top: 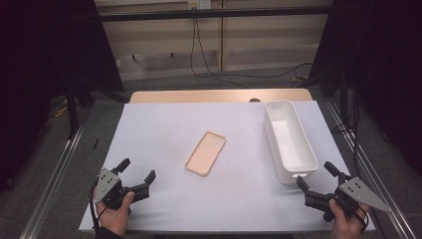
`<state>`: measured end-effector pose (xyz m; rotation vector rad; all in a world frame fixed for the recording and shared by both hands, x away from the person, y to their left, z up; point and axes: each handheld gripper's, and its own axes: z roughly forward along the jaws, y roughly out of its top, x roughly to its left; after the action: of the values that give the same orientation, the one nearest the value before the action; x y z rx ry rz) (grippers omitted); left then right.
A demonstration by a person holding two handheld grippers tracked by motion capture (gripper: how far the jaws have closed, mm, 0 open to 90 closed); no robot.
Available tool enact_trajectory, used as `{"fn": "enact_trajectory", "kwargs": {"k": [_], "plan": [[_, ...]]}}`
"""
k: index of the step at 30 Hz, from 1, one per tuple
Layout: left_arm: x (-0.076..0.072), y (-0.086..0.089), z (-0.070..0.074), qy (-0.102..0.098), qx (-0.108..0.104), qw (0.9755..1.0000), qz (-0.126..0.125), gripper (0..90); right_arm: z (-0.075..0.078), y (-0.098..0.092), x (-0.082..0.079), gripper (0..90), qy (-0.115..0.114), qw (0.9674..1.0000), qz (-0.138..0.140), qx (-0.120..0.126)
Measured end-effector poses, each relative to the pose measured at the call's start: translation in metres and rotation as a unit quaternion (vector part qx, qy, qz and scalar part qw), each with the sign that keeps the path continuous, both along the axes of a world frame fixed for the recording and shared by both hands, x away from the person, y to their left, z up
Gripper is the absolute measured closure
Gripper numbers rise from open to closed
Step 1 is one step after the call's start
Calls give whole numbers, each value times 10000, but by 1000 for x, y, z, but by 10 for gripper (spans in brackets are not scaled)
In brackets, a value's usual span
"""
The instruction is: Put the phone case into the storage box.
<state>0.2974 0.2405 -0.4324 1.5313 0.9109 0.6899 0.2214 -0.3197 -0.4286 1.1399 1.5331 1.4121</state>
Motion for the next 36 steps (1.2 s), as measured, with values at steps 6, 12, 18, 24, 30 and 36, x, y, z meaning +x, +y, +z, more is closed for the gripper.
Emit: {"fn": "enact_trajectory", "kwargs": {"k": [6, 12, 18, 24, 30, 36], "plan": [[1, -1, -1, 37, 60, 10000, -5, 32, -1, 0, 2, 0, 14, 10000, 18, 0], [3, -3, -1, 76, 121, 9999, 24, 31, -1, 0, 1, 0, 39, 10000, 44, 41], [7, -7, 2, 120, 217, 9995, -180, 31, -1, -1, 1, 0, 43, 10000, 50, 49], [11, -16, 4, 113, 200, 9986, -472, 37, -1, -1, 2, 0, 42, 10000, 49, 50], [14, -27, 7, 150, 274, 9978, -587, 37, -1, -1, 2, 0, 43, 10000, 46, 54], [21, -34, 8, 229, 140, 9970, -727, 36, -1, -2, 1, 0, 54, 10000, 34, 61]]}}
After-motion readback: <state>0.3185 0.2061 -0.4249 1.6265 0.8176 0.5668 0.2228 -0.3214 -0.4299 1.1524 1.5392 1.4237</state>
